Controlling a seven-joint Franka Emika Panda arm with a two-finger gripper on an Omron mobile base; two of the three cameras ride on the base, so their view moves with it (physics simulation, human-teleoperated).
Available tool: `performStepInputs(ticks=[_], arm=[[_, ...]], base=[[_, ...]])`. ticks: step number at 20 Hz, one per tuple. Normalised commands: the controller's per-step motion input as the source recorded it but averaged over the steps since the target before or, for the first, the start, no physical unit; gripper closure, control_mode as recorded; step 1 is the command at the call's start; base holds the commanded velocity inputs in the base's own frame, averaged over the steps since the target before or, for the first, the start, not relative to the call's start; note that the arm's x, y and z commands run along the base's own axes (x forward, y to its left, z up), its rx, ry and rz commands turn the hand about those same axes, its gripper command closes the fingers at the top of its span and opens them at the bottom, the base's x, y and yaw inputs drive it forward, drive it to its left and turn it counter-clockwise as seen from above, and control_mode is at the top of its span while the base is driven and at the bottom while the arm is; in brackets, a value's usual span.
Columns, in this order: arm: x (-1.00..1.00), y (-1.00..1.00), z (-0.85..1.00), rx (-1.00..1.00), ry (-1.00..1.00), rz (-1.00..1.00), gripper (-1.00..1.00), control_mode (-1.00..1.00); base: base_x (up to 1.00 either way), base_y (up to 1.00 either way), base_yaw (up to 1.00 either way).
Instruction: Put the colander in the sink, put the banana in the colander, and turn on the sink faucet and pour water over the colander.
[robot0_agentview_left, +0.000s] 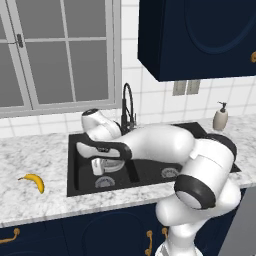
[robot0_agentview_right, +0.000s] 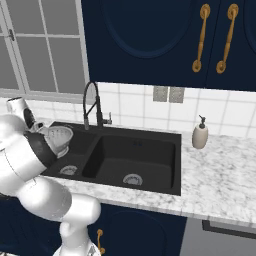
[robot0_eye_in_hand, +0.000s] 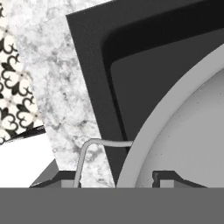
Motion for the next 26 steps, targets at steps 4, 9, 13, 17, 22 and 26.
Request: performStepInputs(ticks=[4, 9, 13, 17, 22, 26], arm=[[0.48, 0.22, -0.16, -0.05, 0.00, 0.00, 1.00, -1.00], [0.22, -0.04, -0.24, -0.05, 0.02, -0.02, 1.00, -1.00], [0.10, -0.01, -0.55, -0.01, 0.00, 0.00, 1.00, -1.00], [0.04, 0.00, -0.51, 0.00, 0.00, 0.00, 1.00, -1.00], [0.10, 0.00, -0.48, 0.00, 0.00, 0.00, 1.00, -1.00], [0.19, 0.00, -0.28, 0.00, 0.00, 0.00, 1.00, -1.00]], base=[[0.00, 0.00, 0.00], [0.00, 0.00, 0.00], [0.00, 0.00, 0.00], [0.00, 0.00, 0.00], [0.00, 0.00, 0.00], [0.00, 0.00, 0.00]])
